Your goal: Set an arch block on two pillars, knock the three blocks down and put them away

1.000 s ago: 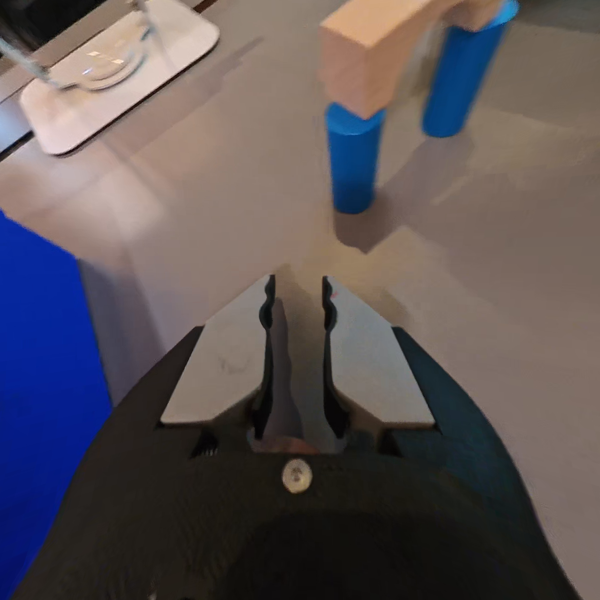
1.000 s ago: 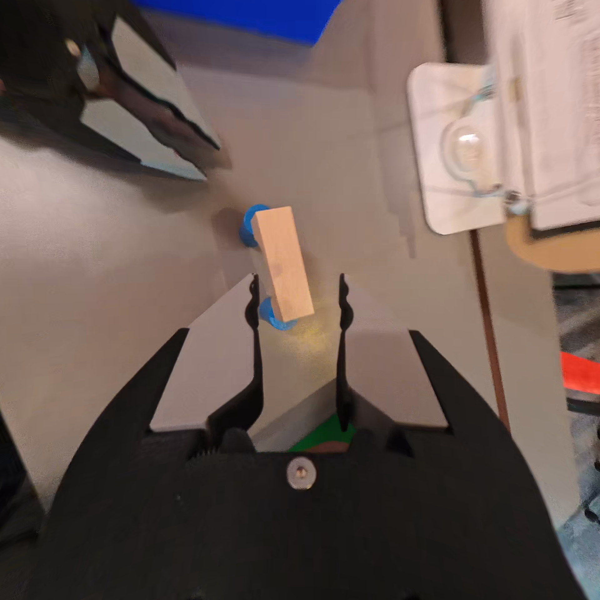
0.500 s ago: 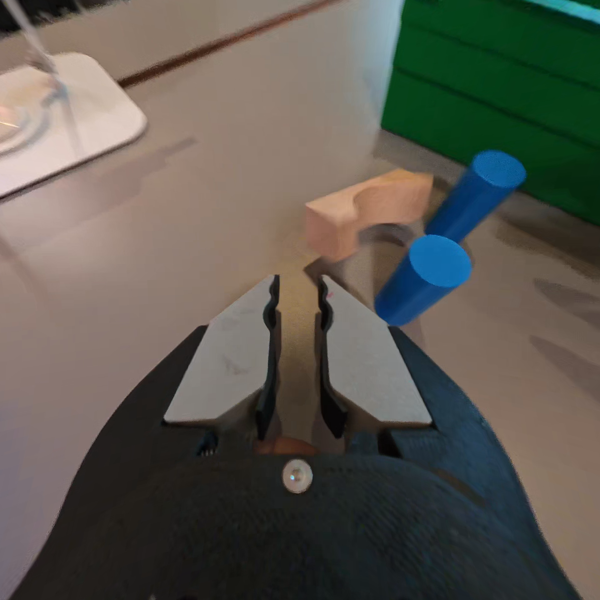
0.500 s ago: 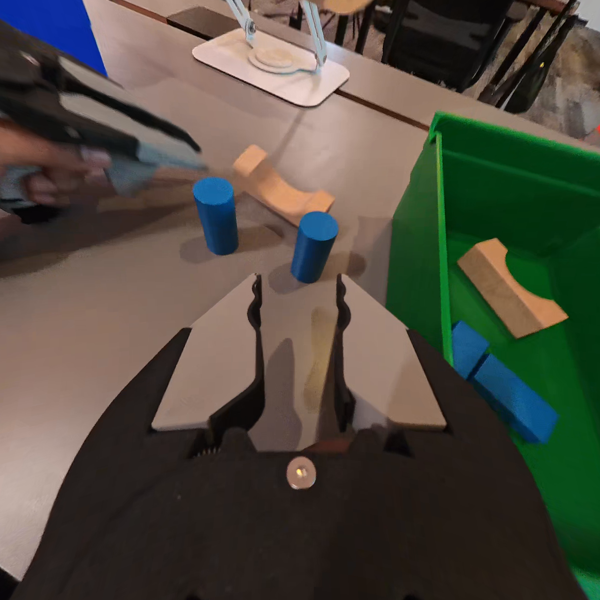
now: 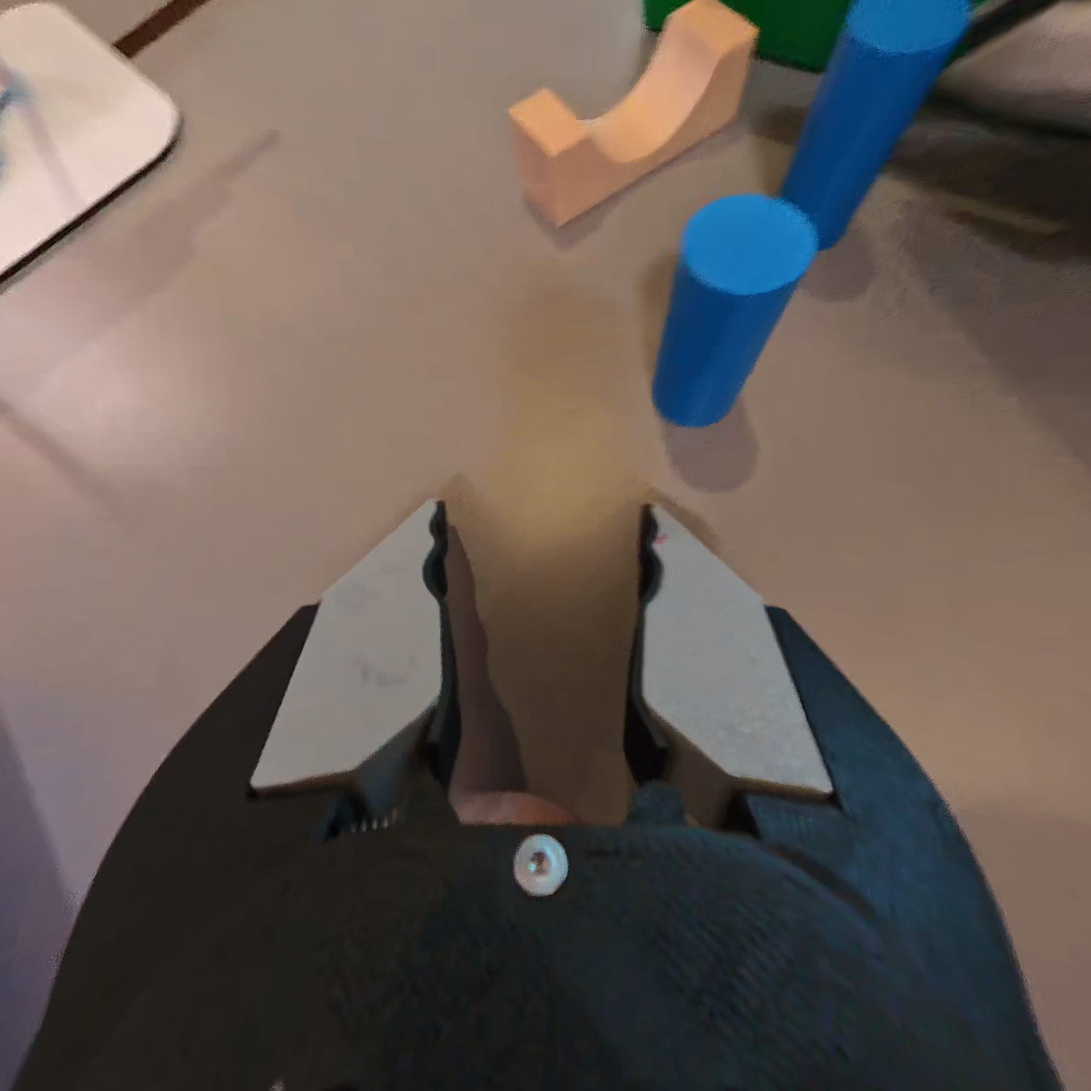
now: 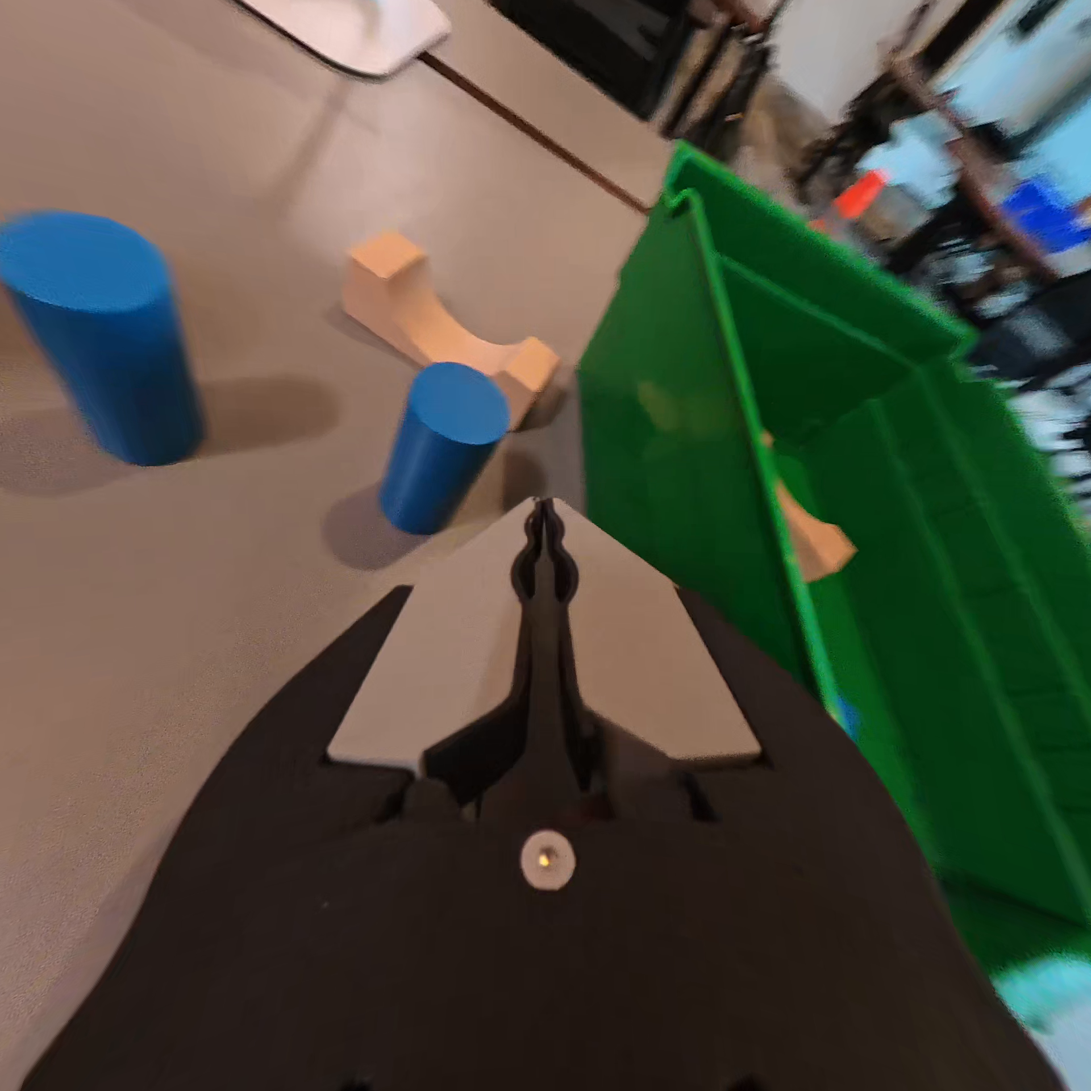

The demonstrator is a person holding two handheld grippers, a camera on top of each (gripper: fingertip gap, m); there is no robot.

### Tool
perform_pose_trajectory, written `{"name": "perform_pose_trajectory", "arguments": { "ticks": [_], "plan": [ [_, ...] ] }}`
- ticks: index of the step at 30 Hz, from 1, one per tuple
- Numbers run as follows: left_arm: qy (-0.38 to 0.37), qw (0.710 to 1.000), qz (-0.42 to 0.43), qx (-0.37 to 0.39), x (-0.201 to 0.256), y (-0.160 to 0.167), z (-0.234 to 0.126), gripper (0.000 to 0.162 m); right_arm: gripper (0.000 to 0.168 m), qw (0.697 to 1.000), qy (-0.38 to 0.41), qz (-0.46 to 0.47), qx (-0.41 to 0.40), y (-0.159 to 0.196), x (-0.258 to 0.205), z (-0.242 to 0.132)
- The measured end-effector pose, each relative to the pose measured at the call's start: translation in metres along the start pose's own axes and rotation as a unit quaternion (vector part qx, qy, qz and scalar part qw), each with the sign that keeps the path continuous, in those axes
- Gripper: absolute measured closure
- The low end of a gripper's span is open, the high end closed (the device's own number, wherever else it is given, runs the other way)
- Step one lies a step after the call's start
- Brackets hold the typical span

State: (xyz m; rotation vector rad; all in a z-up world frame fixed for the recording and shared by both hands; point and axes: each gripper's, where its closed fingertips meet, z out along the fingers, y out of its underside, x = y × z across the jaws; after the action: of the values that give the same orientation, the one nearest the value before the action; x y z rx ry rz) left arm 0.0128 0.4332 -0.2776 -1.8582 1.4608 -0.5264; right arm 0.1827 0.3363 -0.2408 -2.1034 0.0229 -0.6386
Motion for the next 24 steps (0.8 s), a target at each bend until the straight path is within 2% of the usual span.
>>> {"name": "perform_pose_trajectory", "arguments": {
  "ticks": [1, 3, 4, 6, 7, 9, 11, 13, 14, 16, 18, 19, 21, 24],
  "plan": [
    [-0.027, 1.000, -0.003, -0.001, -0.012, 0.004, -0.005, 0.106, 0.168, 0.999, 0.034, -0.015, -0.002, -0.002, 0.009, 0.004],
    [-0.056, 0.998, -0.015, 0.014, -0.028, 0.010, -0.015, 0.106, 0.168, 1.000, 0.018, -0.020, 0.000, -0.015, -0.001, 0.014],
    [-0.056, 0.998, -0.025, 0.017, -0.031, 0.013, -0.019, 0.106, 0.168, 0.999, -0.026, -0.013, 0.025, -0.030, -0.017, 0.016],
    [-0.064, 0.997, -0.039, 0.023, -0.038, 0.020, -0.028, 0.104, 0.168, 0.971, -0.222, 0.026, 0.082, -0.063, -0.081, -0.003],
    [-0.073, 0.996, -0.044, 0.031, -0.043, 0.022, -0.034, 0.104, 0.168, 0.962, -0.247, 0.038, 0.110, -0.078, -0.092, -0.014],
    [-0.089, 0.994, -0.055, 0.043, -0.053, 0.028, -0.045, 0.104, 0.168, 0.973, -0.196, 0.004, 0.121, -0.087, -0.092, -0.017],
    [-0.087, 0.992, -0.070, 0.053, -0.058, 0.033, -0.054, 0.104, 0.168, 0.975, -0.190, -0.012, 0.113, -0.088, -0.102, -0.015],
    [-0.086, 0.990, -0.084, 0.068, -0.062, 0.035, -0.061, 0.104, 0.168, 0.986, -0.148, 0.003, 0.079, -0.081, -0.100, 0.003],
    [-0.088, 0.989, -0.092, 0.077, -0.065, 0.035, -0.065, 0.104, 0.168, 0.984, -0.163, 0.009, 0.077, -0.084, -0.110, 0.004],
    [-0.090, 0.986, -0.105, 0.093, -0.069, 0.034, -0.070, 0.104, 0.168, 0.959, -0.268, 0.017, 0.091, -0.094, -0.151, -0.012],
    [-0.097, 0.981, -0.120, 0.114, -0.075, 0.033, -0.077, 0.104, 0.168, 0.945, -0.298, 0.019, 0.136, -0.108, -0.161, -0.028],
    [-0.102, 0.979, -0.126, 0.125, -0.078, 0.033, -0.082, 0.104, 0.168, 0.944, -0.290, 0.021, 0.158, -0.114, -0.155, -0.032],
    [-0.098, 0.977, -0.134, 0.136, -0.082, 0.034, -0.087, 0.107, 0.168, 0.974, -0.168, 0.043, 0.149, -0.110, -0.104, -0.017],
    [-0.086, 0.975, -0.148, 0.138, -0.083, 0.036, -0.088, 0.108, 0.168, 0.995, -0.085, 0.037, 0.048, -0.075, -0.072, 0.014]
  ]
}}
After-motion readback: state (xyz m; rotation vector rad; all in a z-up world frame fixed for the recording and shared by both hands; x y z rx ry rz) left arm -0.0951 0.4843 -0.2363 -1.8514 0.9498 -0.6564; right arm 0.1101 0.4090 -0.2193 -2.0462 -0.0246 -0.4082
